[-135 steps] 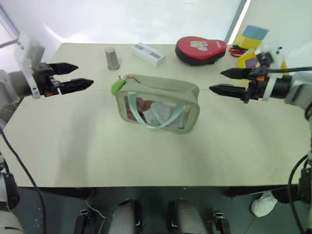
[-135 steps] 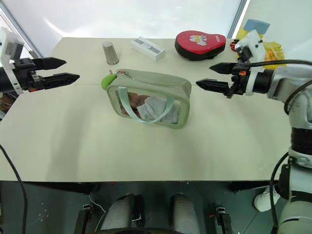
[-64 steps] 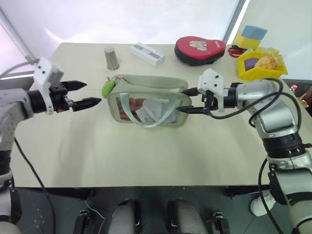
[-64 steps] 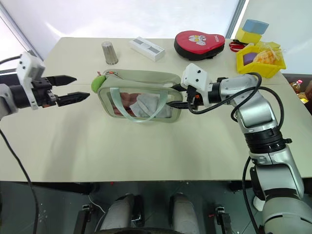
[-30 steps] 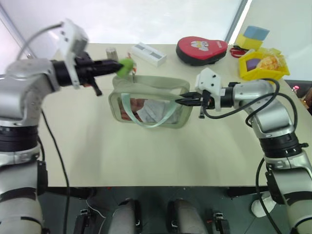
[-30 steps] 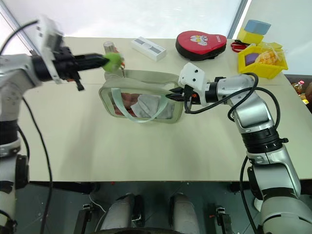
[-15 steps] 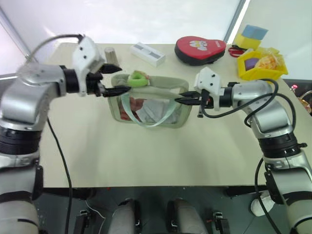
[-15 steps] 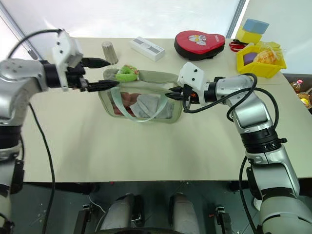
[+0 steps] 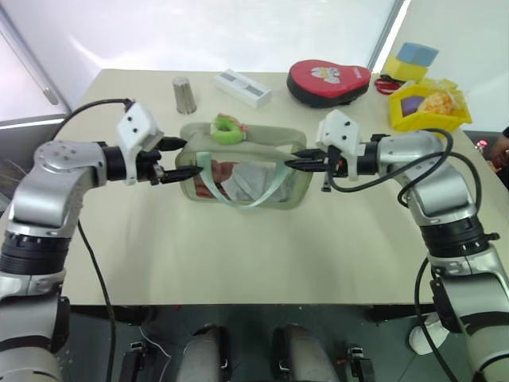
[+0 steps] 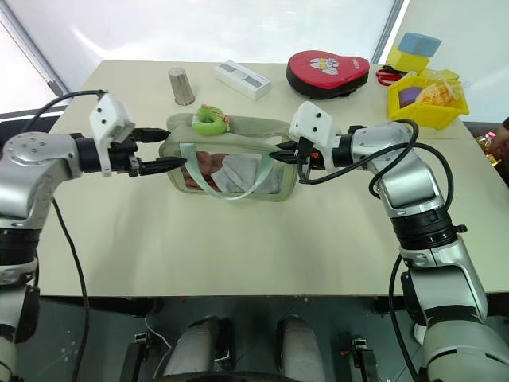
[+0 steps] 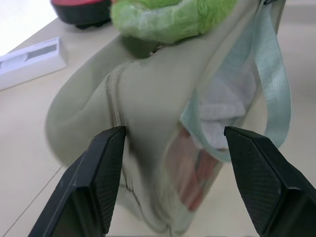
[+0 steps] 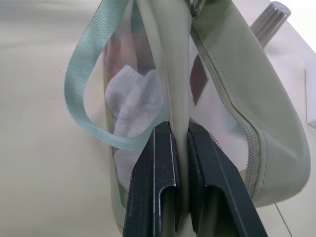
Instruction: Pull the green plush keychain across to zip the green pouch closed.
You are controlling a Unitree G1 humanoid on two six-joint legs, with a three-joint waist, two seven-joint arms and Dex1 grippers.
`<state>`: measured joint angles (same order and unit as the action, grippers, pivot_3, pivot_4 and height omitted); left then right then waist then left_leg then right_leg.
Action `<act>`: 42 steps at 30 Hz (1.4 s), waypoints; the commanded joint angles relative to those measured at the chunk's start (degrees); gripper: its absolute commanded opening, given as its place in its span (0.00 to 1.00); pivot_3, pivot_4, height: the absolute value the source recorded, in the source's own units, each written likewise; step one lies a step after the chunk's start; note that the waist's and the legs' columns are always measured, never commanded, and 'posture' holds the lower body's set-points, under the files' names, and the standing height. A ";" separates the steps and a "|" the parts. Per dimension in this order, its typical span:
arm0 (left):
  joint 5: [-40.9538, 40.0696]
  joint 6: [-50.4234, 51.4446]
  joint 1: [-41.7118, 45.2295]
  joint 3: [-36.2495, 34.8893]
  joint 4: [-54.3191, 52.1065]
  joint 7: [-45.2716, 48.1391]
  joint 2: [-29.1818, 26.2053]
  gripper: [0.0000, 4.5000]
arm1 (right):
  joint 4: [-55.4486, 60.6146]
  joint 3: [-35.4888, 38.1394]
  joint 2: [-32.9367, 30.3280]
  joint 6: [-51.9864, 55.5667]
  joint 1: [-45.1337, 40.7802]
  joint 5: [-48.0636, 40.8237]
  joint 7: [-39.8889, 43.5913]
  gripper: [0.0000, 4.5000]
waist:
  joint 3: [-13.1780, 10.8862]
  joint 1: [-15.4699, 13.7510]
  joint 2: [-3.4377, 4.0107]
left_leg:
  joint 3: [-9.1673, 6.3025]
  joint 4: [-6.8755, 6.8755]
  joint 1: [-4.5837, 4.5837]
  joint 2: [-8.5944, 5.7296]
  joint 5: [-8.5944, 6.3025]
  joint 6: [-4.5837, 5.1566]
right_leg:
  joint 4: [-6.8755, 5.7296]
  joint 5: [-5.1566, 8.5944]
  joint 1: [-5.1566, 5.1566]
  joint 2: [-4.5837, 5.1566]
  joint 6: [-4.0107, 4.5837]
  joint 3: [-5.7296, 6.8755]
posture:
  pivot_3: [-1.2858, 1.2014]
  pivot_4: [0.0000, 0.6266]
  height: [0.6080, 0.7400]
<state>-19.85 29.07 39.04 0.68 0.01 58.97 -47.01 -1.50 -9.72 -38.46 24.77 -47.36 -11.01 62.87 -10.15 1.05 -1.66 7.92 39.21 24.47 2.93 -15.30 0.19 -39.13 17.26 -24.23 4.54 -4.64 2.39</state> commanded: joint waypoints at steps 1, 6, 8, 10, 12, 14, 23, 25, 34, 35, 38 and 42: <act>1.19 -2.44 0.96 -1.06 1.69 0.64 -0.87 0.36 | 1.37 1.07 0.15 0.15 -1.58 -0.52 -0.34 0.00 | 0.00 -0.05 0.00 | 0.00 0.00 0.00 0.00 0.00 0.00 | 0.00 0.00 0.00 0.00 0.00 0.00 | 0.52 0.24 1.00; 2.45 -2.78 1.26 -0.33 2.56 1.19 -1.48 0.01 | 1.72 1.42 0.19 1.06 -1.98 -0.93 -0.53 0.00 | 0.00 -0.16 0.00 | 0.01 0.01 0.00 -0.01 0.01 -0.01 | 0.00 0.00 0.01 0.02 0.00 0.00 | 0.52 0.24 1.00; 2.87 -2.29 1.35 -0.19 2.25 0.54 -1.24 0.00 | 2.05 1.80 0.08 2.21 -2.23 -1.89 0.01 0.18 | 0.00 -0.15 0.00 | 0.01 0.01 0.00 0.00 0.01 -0.01 | 0.00 0.00 0.01 0.01 0.00 0.00 | 0.52 0.24 1.00; 2.69 -1.83 1.46 -0.42 1.78 0.26 -0.89 0.00 | 1.85 1.92 -0.52 2.17 -2.90 -1.71 0.21 0.36 | 0.00 -0.13 0.00 | 0.01 0.01 0.00 0.00 0.01 -0.01 | 0.00 0.00 0.01 0.01 0.00 0.00 | 0.52 0.24 1.00; 2.29 -1.20 1.10 -0.80 0.94 0.21 -0.86 0.00 | 1.80 1.82 -1.64 1.71 -3.92 -1.29 1.01 0.58 | 0.00 -0.14 0.01 | 0.01 0.01 0.00 0.00 0.01 -0.01 | 0.00 0.00 0.01 0.01 0.00 0.00 | 0.52 0.24 1.00; 2.07 -0.78 0.72 -0.98 0.22 0.38 -1.10 0.00 | 1.17 1.71 -2.34 1.70 -6.33 -1.50 2.47 0.58 | -0.02 -0.16 0.03 | 0.01 0.01 0.00 -0.01 0.01 -0.01 | 0.00 0.00 0.00 0.02 0.00 0.00 | 0.52 0.24 1.00; 1.80 0.24 1.38 -1.57 0.05 0.18 -1.18 0.00 | -5.10 -2.97 13.37 -0.91 -16.68 -0.45 -2.23 0.58 | 0.00 0.06 0.04 | 0.01 -0.02 -0.01 0.05 0.03 -0.05 | -0.08 0.00 -0.06 -0.04 0.01 0.00 | 0.52 0.24 1.00; 1.64 0.53 1.06 -1.59 -0.69 0.01 -1.13 0.00 | -8.13 -3.84 15.53 -2.51 -17.30 0.72 -3.20 0.58 | 0.00 -0.26 0.04 | 0.03 0.00 0.04 -0.01 0.03 -0.04 | -0.07 0.00 -0.06 0.03 0.00 0.00 | 0.52 0.24 1.00; 1.24 1.34 0.04 -2.20 -2.02 -0.52 -1.41 0.00 | -17.38 -4.10 18.68 -6.92 -19.43 3.27 -4.32 0.46 | 0.00 -0.01 0.04 | 0.02 0.01 0.07 -0.02 0.01 -0.01 | -0.07 0.00 -0.07 0.04 0.00 0.00 | 0.52 0.24 1.00; 1.24 1.34 -0.01 -2.26 -2.01 -0.55 -1.42 0.00 | -17.66 -4.02 18.66 -6.99 -19.47 3.36 -4.39 0.38 | 0.00 0.03 0.04 | 0.02 0.01 0.07 -0.02 0.01 -0.01 | -0.07 0.00 -0.07 0.05 0.00 0.00 | 0.52 0.24 1.00; 1.40 1.12 0.08 -2.09 -1.70 -0.75 -1.15 0.00 | -18.01 -3.50 18.75 -6.59 -19.45 3.17 -4.80 0.05 | 0.00 0.04 0.04 | 0.02 0.01 0.07 -0.02 0.01 -0.01 | -0.07 0.00 -0.07 0.05 0.00 0.00 | 0.52 0.24 1.00; 1.57 0.71 0.70 -1.58 -0.98 -0.84 -0.53 0.00 | -16.98 -1.60 18.64 -3.56 -19.69 1.16 -4.95 0.02 | 0.00 0.01 0.04 | 0.02 0.01 0.07 -0.02 0.01 -0.01 | -0.07 0.00 -0.07 0.05 0.00 0.00 | 0.52 0.24 1.00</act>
<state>-18.12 30.61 38.74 0.30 -0.14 58.49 -47.54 -20.34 -13.85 -19.76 20.32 -64.95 -8.29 58.22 -10.15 1.06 -1.62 7.94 39.22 24.54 2.91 -15.29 0.18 -39.20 17.26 -24.30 4.59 -4.64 2.40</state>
